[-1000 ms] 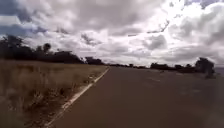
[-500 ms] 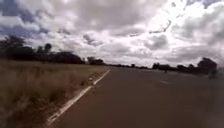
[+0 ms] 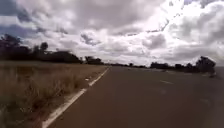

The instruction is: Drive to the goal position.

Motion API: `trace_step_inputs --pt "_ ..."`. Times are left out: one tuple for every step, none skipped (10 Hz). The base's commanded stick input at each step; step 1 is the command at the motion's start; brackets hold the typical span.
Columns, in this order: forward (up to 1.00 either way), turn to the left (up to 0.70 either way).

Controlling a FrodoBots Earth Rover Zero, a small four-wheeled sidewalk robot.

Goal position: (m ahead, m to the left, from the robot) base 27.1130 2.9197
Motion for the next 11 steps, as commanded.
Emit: trace_step_inputs --pt "0.70 0.00" --pt "0.70 0.00" --pt "0.70 0.00" --pt "0.70 0.00" --pt "0.70 -0.11" --pt "0.70 -0.25" --pt "0.70 -0.22" --pt "0.70 -0.05" --pt "0.70 0.00" --pt "0.70 0.00" --pt "0.70 0.00"
